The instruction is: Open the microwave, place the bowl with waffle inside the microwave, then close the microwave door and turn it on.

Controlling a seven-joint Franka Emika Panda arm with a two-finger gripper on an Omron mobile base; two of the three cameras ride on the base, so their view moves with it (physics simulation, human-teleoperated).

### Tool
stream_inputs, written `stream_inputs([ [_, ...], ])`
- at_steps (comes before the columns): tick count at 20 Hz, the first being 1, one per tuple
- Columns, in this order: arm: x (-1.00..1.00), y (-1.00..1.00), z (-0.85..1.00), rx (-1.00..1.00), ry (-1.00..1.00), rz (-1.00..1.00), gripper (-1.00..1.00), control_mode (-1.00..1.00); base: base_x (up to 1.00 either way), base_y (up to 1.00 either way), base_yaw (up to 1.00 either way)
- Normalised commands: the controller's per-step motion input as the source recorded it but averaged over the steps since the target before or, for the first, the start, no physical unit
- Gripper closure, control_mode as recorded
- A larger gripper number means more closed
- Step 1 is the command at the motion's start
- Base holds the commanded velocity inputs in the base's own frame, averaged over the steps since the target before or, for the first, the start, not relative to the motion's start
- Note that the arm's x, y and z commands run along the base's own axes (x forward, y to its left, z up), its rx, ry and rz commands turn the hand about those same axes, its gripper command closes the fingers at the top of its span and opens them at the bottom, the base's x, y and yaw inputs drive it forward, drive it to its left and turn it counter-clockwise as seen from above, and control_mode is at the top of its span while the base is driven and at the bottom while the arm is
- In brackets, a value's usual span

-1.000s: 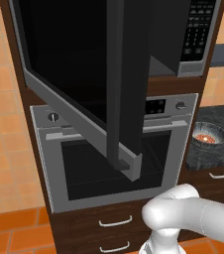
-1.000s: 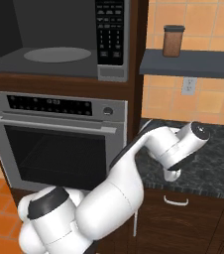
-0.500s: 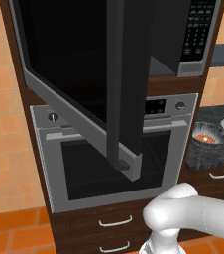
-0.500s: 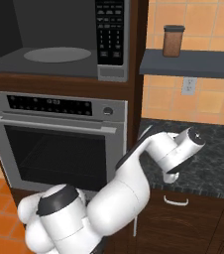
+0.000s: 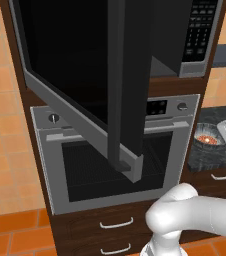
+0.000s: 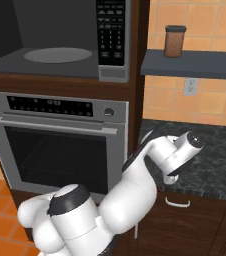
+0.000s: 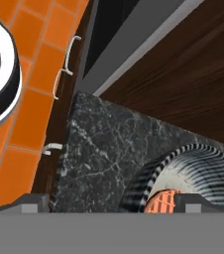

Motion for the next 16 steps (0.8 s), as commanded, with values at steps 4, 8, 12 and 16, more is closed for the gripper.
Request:
stream_inputs([
  [4, 0.24, 0.00, -0.14, 0.00, 0.00, 0.00, -1.00, -1.00, 0.00, 0.00, 0.00],
  [8, 0.25, -0.02, -0.16, 0.00, 0.00, 0.00, -1.00, -1.00, 0.00, 0.00, 0.00],
  [12, 0.25, -0.03, -0.18, 0.00, 0.00, 0.01, -1.00, -1.00, 0.00, 0.00, 0.00],
  [16, 0.24, -0.05, -0.16, 0.00, 0.00, 0.01, -1.00, -1.00, 0.00, 0.00, 0.00],
])
